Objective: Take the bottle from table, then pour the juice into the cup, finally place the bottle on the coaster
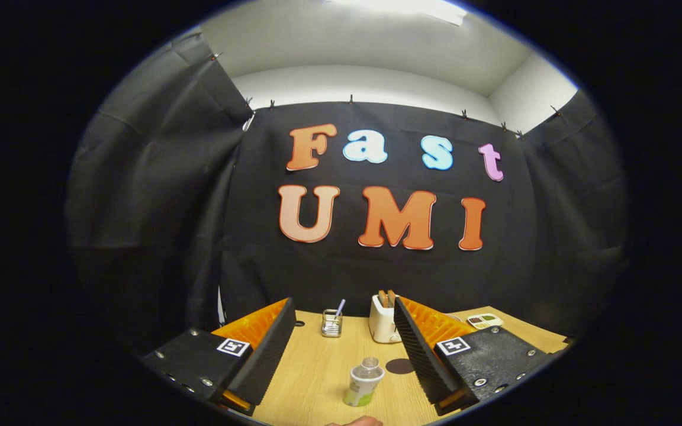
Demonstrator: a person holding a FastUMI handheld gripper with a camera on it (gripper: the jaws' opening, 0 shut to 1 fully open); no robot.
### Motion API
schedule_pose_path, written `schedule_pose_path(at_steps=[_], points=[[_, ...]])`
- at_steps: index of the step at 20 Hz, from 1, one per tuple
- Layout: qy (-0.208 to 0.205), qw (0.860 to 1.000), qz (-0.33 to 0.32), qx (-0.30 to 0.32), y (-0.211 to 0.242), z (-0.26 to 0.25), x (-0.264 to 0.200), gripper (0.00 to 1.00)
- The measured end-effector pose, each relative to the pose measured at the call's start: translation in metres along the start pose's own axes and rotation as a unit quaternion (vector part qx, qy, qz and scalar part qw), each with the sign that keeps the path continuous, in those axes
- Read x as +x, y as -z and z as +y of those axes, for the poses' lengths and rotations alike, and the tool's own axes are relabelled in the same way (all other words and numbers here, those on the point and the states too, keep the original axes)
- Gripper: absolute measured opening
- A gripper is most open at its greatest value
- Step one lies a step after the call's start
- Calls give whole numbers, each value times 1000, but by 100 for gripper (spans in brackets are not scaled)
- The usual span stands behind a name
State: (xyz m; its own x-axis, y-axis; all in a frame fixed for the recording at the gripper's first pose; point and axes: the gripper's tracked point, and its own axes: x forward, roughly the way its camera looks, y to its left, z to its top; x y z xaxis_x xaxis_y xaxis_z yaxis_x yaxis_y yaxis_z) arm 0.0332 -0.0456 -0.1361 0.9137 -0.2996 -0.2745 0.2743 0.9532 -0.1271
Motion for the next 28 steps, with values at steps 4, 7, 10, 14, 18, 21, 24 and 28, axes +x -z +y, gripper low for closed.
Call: schedule_pose_path(at_steps=[4,7,10,14,18,21,24,28], points=[[22,999,40,3,56,-11,11,99],[37,997,58,19,91,-21,17,99],[49,997,61,23,118,-30,21,99],[44,996,78,21,157,-30,32,99],[36,995,86,23,186,-28,46,99],[29,995,91,38,207,-24,58,99],[21,993,105,50,231,-20,69,98],[5,991,121,54,254,-11,77,92]])
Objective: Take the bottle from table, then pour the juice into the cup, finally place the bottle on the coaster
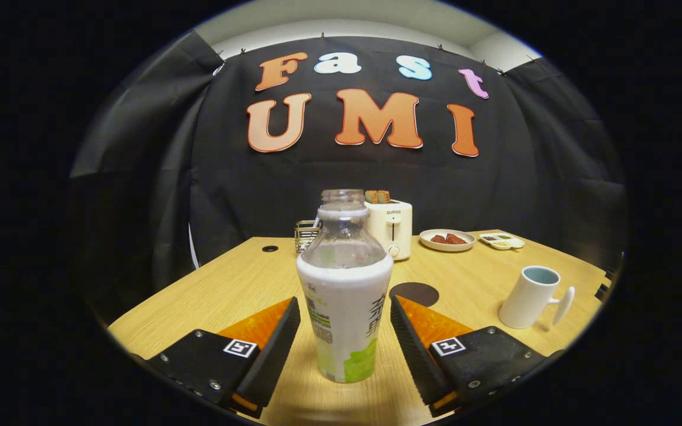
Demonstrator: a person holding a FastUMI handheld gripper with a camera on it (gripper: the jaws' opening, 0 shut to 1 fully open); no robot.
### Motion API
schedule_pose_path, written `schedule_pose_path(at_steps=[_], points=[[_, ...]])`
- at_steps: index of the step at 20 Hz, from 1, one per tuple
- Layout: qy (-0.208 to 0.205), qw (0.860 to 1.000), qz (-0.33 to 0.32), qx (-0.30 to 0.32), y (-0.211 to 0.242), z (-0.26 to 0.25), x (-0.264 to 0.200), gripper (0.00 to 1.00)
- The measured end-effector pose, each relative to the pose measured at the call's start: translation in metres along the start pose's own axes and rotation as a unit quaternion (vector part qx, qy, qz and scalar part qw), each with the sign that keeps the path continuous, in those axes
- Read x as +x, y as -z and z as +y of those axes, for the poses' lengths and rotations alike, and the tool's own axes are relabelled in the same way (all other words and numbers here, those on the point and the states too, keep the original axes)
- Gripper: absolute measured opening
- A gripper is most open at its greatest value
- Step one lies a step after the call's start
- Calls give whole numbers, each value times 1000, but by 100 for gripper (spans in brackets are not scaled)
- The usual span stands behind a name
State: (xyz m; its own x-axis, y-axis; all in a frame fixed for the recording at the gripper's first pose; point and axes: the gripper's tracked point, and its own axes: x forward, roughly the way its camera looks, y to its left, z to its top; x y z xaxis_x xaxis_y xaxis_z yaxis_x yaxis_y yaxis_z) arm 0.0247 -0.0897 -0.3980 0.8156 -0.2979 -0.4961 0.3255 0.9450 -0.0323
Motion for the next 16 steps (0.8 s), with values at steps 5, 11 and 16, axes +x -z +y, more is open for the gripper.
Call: schedule_pose_path(at_steps=[5,11,16], points=[[-13,1000,12,7,10,5,9,65],[-54,997,38,46,1,13,17,57],[-72,983,53,158,-10,2,22,57]])
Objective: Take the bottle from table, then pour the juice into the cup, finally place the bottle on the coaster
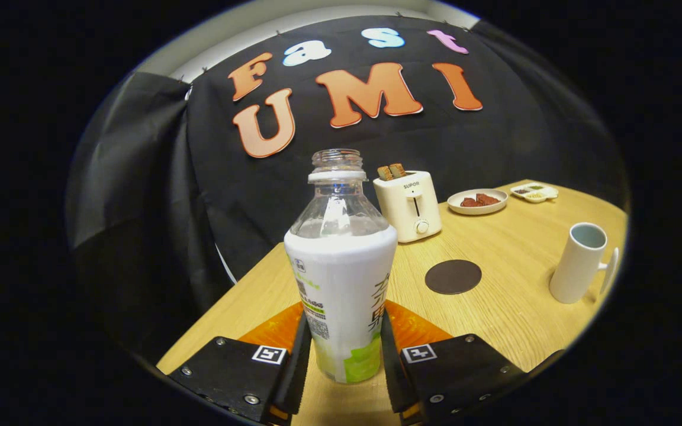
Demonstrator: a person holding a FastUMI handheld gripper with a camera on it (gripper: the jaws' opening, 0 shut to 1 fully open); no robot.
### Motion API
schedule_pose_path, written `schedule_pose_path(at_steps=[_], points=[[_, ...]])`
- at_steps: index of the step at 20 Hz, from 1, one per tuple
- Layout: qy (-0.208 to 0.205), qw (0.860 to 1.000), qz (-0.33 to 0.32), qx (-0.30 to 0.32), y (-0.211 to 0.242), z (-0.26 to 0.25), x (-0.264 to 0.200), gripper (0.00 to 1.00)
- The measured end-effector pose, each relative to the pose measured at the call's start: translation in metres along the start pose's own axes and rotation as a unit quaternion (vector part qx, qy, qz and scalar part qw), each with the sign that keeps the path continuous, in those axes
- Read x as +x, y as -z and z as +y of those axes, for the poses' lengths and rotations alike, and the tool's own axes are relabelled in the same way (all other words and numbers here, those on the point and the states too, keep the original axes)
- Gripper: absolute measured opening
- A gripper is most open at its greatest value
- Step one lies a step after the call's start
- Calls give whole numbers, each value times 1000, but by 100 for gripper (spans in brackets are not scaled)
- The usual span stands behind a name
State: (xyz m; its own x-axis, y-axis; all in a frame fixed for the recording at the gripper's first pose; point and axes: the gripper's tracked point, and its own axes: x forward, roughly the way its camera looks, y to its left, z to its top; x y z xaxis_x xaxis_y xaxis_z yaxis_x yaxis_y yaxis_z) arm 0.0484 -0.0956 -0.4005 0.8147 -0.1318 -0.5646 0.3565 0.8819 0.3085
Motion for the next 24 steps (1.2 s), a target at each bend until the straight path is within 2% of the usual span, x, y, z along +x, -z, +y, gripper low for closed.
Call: schedule_pose_path(at_steps=[6,10,14,24], points=[[-21,992,6,127,-19,-18,4,57],[-22,975,-11,219,-35,-38,3,57],[-20,960,-17,280,-42,-56,3,57],[-31,885,-76,459,-67,-90,-4,56]])
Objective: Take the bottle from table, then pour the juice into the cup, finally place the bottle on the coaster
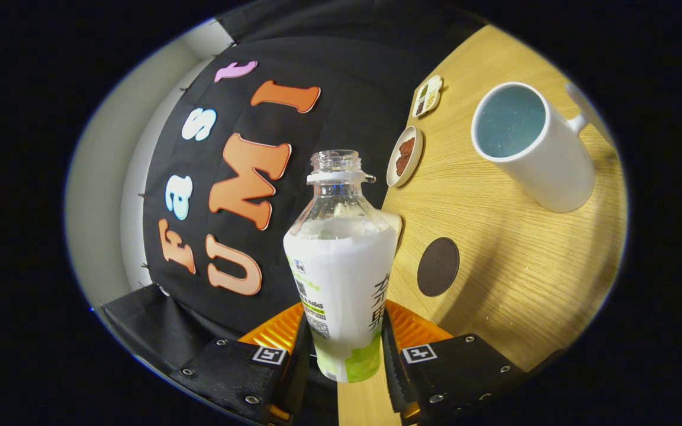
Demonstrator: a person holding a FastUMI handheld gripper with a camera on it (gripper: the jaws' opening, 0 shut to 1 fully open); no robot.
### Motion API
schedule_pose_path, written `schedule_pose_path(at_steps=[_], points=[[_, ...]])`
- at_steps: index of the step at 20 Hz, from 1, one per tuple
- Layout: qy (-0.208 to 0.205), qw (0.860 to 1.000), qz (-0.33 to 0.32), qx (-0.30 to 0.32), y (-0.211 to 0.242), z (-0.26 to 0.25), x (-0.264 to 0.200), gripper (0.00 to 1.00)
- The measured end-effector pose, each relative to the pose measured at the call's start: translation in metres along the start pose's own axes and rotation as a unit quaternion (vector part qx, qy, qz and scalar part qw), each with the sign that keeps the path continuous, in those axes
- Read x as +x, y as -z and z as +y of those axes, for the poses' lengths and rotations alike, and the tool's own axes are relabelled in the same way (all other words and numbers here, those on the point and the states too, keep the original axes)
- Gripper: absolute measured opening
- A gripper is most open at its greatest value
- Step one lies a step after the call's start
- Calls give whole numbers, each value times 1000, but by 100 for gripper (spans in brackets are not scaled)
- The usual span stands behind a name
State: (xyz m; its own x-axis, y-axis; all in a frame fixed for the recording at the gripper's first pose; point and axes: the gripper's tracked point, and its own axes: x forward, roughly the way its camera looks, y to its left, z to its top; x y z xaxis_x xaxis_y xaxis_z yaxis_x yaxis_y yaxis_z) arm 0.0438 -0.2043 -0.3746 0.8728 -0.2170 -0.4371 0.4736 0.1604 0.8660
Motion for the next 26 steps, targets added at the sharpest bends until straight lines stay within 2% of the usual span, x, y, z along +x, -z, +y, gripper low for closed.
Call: schedule_pose_path(at_steps=[4,14,26], points=[[-3,998,-18,59,-11,-4,1,56],[-16,980,-56,191,-32,-10,-12,56],[-25,968,-69,239,-38,-8,-14,56]])
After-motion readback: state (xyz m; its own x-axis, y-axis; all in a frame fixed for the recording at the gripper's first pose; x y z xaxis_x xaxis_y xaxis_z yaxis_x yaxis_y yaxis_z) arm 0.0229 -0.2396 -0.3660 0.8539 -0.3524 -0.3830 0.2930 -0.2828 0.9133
